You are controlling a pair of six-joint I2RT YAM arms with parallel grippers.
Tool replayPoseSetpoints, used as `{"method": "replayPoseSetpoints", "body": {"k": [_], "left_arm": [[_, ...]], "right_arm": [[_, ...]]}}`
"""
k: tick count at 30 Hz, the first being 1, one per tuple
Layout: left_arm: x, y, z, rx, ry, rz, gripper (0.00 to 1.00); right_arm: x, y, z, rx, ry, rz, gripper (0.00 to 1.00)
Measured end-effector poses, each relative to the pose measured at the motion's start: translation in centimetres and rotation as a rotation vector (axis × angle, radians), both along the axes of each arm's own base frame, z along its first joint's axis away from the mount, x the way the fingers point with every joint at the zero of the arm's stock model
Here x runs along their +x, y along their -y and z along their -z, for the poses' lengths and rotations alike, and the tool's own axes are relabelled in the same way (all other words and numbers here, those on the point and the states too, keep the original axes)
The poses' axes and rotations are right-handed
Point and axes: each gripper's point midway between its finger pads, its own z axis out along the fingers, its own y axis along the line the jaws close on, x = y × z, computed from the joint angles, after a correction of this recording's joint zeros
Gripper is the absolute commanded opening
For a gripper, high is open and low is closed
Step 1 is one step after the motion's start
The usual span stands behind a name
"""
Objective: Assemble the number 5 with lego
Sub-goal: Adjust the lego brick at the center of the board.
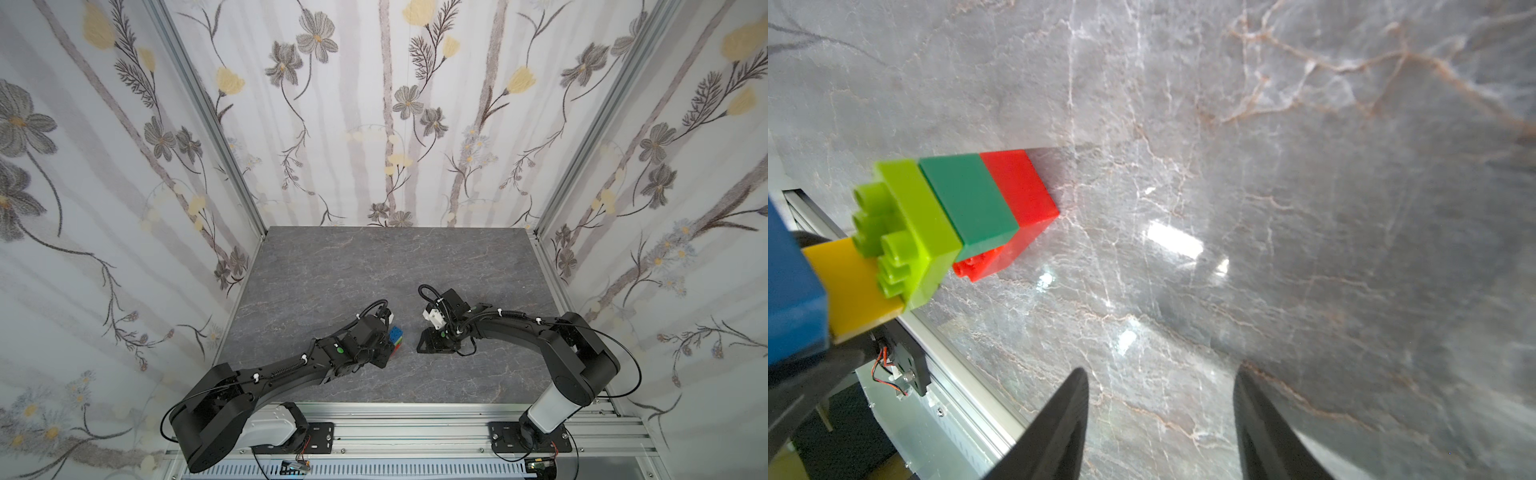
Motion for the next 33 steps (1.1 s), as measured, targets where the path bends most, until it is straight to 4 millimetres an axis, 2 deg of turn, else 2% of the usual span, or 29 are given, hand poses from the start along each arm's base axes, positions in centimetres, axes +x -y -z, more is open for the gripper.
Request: {"method": "replayPoseSetpoints", "body": {"k": [6, 18, 33], "left_arm": [[0.1, 0.1, 0.1, -0.018, 0.015, 0.001, 0.33], [0.2, 0.4, -0.9, -0.099, 0.022, -0.019, 0.29], [2.6, 0.0, -1.7, -0.295, -0.087, -0.119, 0.26]], "right_arm": [[0.0, 0.0, 0.0, 0.0, 0.001, 0.0, 0.56], [-0.1, 0.1, 0.0, 0.0, 0.004, 0.001, 0.56], [0.4, 1.3, -0.6, -0.004, 0.022, 0.036, 0.56]]}}
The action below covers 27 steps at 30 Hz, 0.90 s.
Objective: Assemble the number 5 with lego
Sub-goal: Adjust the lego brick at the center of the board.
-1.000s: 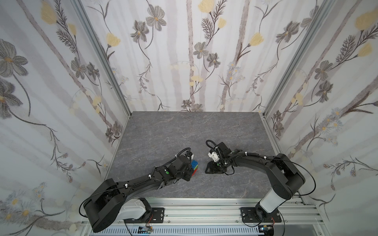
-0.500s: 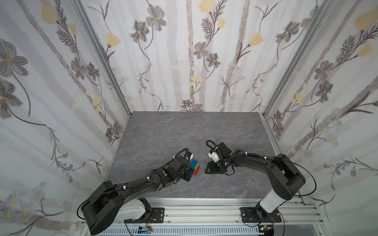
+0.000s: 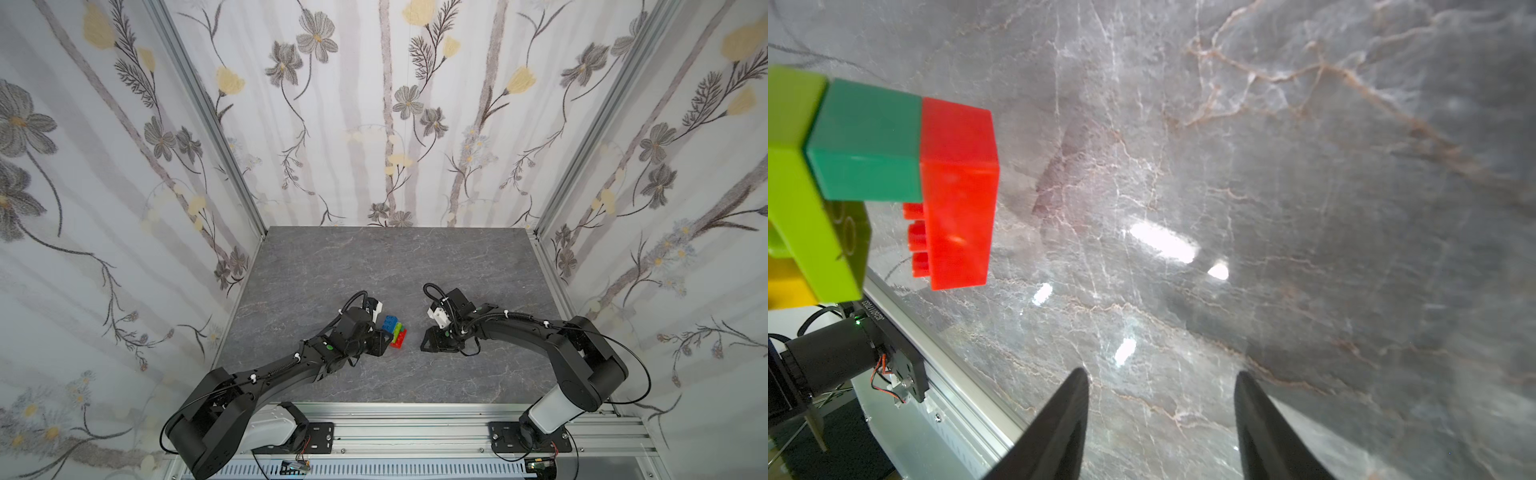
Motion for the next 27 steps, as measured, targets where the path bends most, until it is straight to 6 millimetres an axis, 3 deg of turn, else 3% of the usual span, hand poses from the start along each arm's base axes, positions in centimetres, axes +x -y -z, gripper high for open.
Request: {"method": "replayPoseSetpoints", "body": {"k": [11, 18, 22, 27], "left_arm": [[1.0, 0.8, 1.1, -0.122, -0.11, -0.009, 0.25], [1.5, 0.8, 1.3, -0.155, -0.132, -0.025, 0.38], [1.8, 0.6, 1.5, -0.161, -0.143, -0.041, 0.53], [2.0, 0.4, 1.6, -0.16, -0.146, -0.05, 0.56]], "right_arm": [[0.4, 0.2, -0.2, 0.002, 0.002, 0.012, 0.56], [0.5, 0.1, -0.3, -0.002, -0.003, 0.012, 0.56], [0.6, 0.1, -0.4, -0.001, -0.002, 0.012, 0.56], [0.9, 0.0, -0.6, 0.002, 0.003, 0.013, 0.56]]}}
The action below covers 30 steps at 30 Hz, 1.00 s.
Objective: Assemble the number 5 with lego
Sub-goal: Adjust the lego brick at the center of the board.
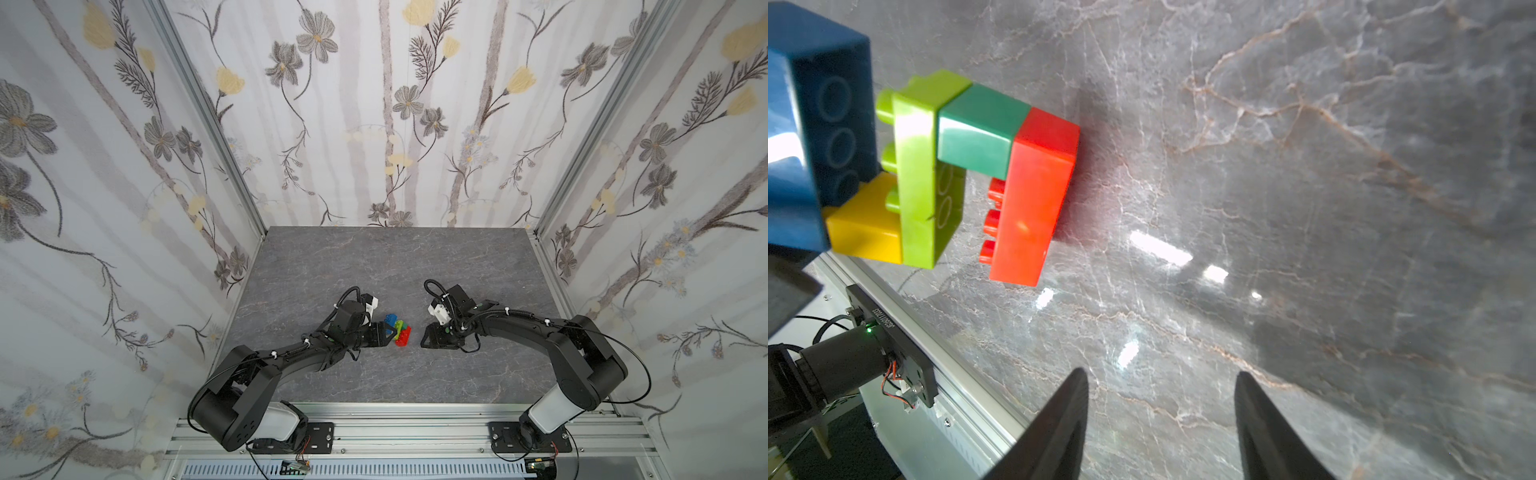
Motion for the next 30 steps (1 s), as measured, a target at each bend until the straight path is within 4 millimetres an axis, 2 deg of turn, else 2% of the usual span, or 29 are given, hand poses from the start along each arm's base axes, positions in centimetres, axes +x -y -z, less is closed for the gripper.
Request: {"method": "replayPoseSetpoints", "body": {"k": [8, 12, 18, 20, 24, 30], "left_arm": [[0.5, -1.5, -0.1, 0.031, 0.019, -0.062, 0.64], [0.5, -2.8, 0.2, 0.067, 0.023, -0.106, 0.65], [0.4, -4.7, -0.8, 0.098, 0.057, -0.17, 0.65], [0.3, -5.2, -1.2, 0.109, 0.069, -0.186, 0.64], [-0.4, -6.3, -1.6, 0.134, 0.071, -0.212, 0.62], [-1.4, -7.6, -2.0, 0.161, 0.071, -0.24, 0.61]], "right_arm": [[0.6, -0.4, 0.0, -0.002, 0.0, -0.007, 0.56], [2.0, -1.3, -0.8, 0.012, 0.027, -0.016, 0.56], [4.1, -2.5, -1.4, 0.018, 0.063, -0.033, 0.54], [5.3, -3.0, -1.4, 0.01, 0.079, -0.03, 0.52], [7.9, -3.9, -1.1, -0.016, 0.107, -0.022, 0.37], [9.7, -4.5, 0.3, -0.052, 0.103, -0.03, 0.35]]}}
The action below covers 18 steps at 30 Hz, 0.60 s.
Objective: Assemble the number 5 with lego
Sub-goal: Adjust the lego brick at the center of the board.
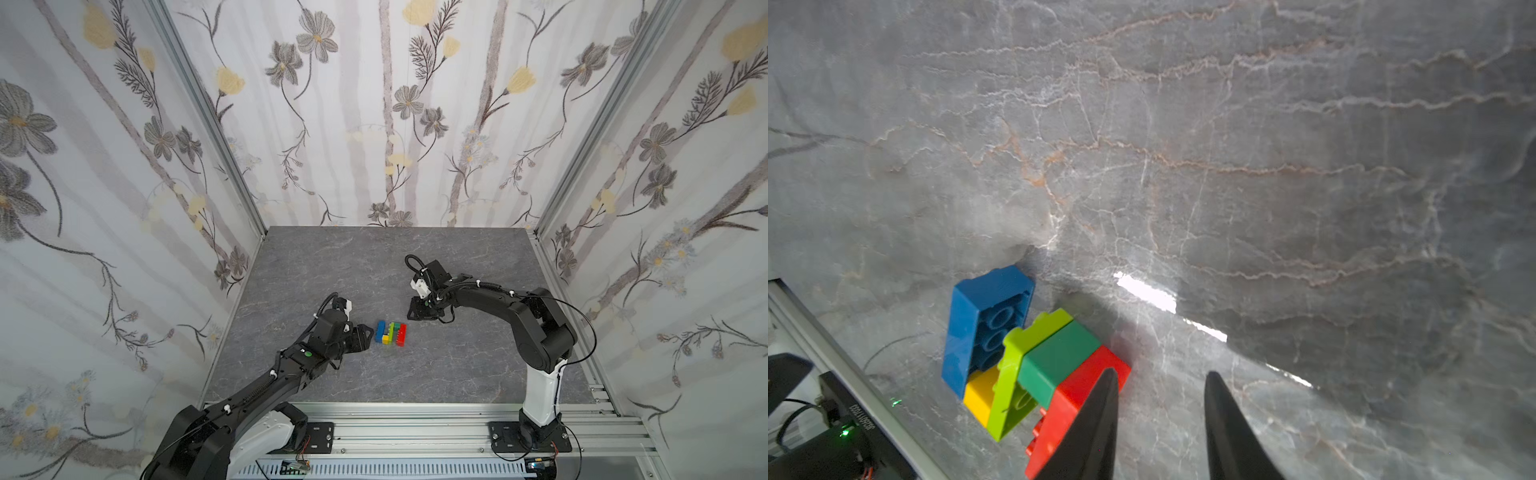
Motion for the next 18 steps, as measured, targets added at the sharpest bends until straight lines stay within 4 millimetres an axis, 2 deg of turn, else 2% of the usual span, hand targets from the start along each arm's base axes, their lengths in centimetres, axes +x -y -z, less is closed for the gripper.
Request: {"method": "replayPoseSetpoints", "body": {"k": [12, 18], "left_arm": [[-0.7, -0.7, 0.5, 0.011, -0.03, -0.021, 0.61], [-0.5, -0.6, 0.4, 0.012, -0.029, -0.027, 0.61]], "right_arm": [[-2.2, -1.5, 1.0, -0.027, -0.036, -0.081, 0.35], [-4.7, -2.3, 0.7, -0.034, -0.045, -0.129, 0.35]]}}
